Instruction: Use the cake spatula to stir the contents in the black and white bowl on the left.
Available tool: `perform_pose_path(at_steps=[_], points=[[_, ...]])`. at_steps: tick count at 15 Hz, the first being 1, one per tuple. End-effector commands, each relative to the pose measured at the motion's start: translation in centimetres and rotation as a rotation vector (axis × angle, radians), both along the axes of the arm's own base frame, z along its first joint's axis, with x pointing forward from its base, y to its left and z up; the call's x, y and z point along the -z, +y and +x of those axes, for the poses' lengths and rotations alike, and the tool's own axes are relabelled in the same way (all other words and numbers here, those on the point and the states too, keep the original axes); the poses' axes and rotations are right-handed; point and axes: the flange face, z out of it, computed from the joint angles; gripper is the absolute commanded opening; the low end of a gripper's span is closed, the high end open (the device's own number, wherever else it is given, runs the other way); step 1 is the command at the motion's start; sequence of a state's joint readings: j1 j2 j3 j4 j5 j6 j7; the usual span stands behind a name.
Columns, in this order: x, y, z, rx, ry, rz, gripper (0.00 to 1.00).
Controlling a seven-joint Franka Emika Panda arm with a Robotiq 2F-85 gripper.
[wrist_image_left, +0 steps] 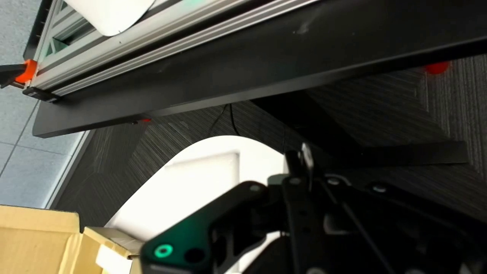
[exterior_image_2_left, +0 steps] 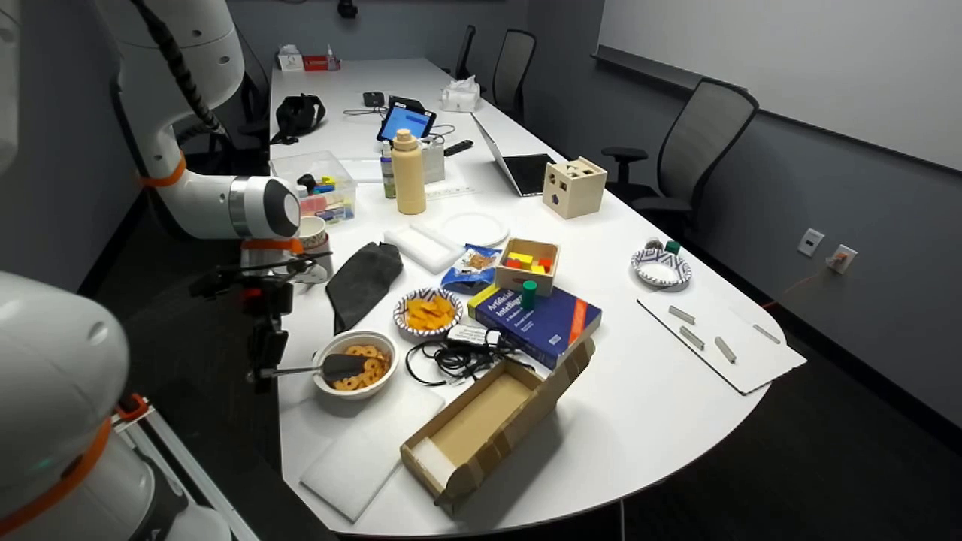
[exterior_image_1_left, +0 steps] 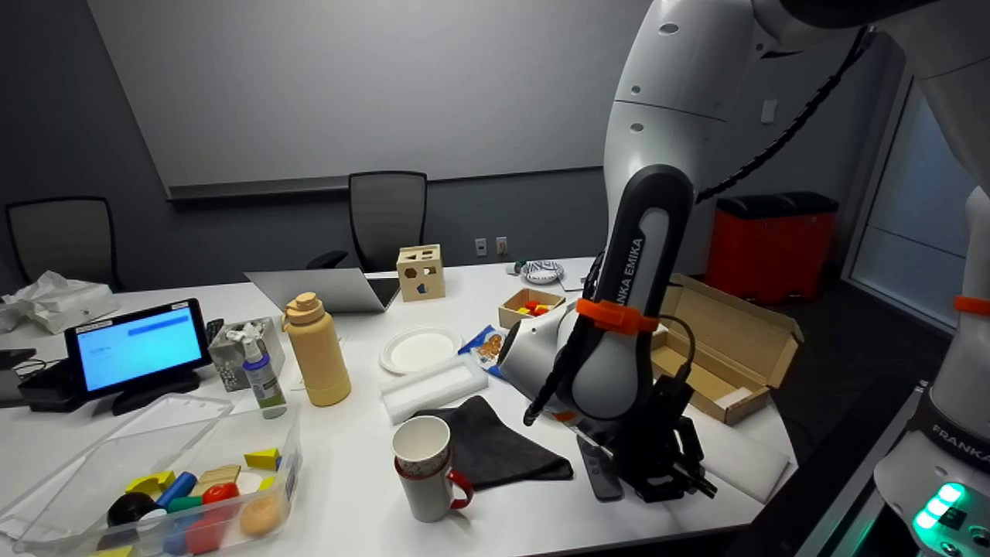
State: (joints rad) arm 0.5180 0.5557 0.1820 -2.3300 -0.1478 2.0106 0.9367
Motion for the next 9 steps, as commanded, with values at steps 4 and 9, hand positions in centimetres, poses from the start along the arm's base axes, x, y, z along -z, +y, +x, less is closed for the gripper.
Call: perform_pose_path(at_steps=[4, 9], points=[[-4.2, 0.6, 1.0, 0.004, -0.010, 0.080, 0.01], [-8.2, 0.9, 3.1, 0.025, -0.045, 0.210, 0.01]])
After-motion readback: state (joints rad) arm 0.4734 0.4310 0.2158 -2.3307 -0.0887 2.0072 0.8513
